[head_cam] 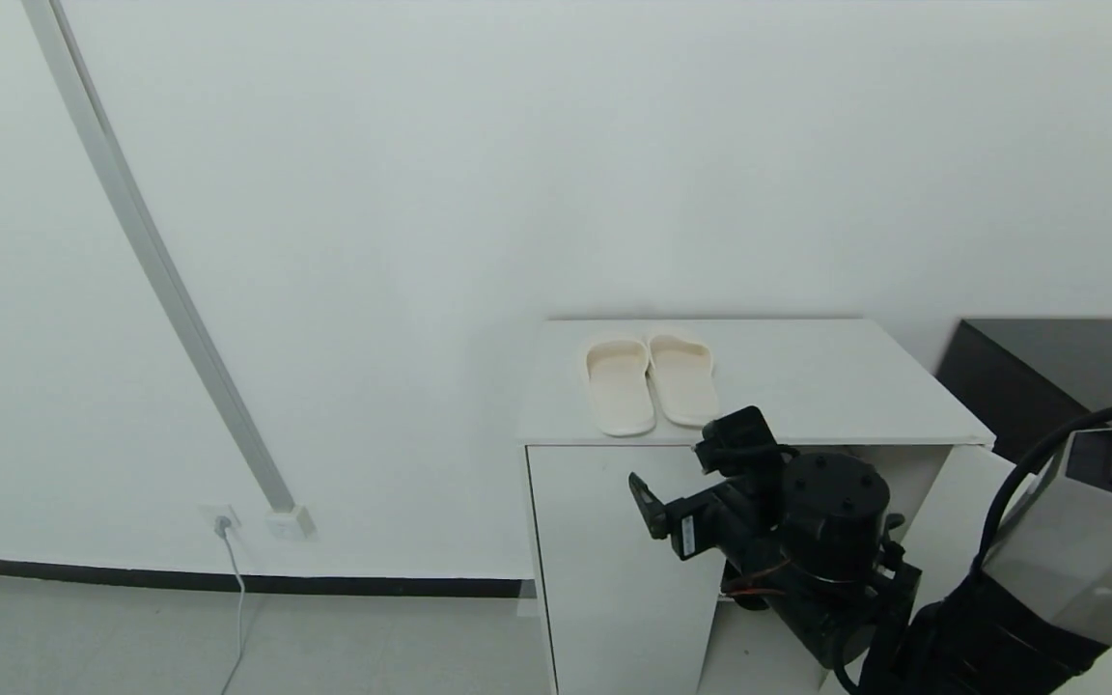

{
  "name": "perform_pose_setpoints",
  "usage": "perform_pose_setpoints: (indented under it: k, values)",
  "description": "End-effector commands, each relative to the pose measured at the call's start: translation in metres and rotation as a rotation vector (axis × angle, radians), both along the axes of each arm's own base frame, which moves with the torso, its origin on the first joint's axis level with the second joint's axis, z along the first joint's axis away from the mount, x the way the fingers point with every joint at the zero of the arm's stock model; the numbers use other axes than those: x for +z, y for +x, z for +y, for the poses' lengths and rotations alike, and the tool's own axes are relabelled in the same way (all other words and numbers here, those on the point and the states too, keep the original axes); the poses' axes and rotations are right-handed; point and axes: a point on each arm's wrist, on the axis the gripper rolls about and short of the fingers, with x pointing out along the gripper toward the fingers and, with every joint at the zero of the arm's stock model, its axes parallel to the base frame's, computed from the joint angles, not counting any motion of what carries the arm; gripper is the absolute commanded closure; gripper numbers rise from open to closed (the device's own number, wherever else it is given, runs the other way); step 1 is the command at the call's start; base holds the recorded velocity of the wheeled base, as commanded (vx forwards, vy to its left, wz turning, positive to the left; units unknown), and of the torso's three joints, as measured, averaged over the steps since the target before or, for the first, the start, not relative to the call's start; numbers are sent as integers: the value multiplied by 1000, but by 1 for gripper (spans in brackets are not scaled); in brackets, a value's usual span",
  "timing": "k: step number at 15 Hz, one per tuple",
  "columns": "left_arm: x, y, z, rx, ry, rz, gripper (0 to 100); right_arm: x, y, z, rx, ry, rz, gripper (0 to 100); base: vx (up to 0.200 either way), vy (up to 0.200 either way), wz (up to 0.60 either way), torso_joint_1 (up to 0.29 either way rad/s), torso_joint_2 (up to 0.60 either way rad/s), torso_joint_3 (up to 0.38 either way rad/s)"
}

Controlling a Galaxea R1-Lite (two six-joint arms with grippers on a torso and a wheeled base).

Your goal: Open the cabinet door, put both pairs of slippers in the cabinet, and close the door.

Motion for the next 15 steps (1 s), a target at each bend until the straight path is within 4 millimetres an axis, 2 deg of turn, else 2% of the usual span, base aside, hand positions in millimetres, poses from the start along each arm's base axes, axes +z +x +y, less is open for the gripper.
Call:
perform_pose_setpoints:
  k: [1,3,5,7,11,15]
  values:
    - [0,0,0,1,-1,0,100,13,14,2,-16,11,-25,0,0,0,0,0,0,0]
    - [0,0,0,1,-1,2,100,32,24,-5,-54,-15,67,0,0,0,0,0,0,0]
    - [0,0,0,1,-1,2,100,61,27,-5,-79,38,158,0,0,0,0,0,0,0]
    - [0,0,0,-1,-3,2,100,78,27,-4,-92,73,199,0,0,0,0,0,0,0]
    - [0,0,0,-1,-3,2,100,74,29,-3,-103,72,208,0,200,0,0,-4,-5,0]
    - [0,0,0,-1,-3,0,100,51,40,6,-117,66,209,0,200,0,0,6,4,-2]
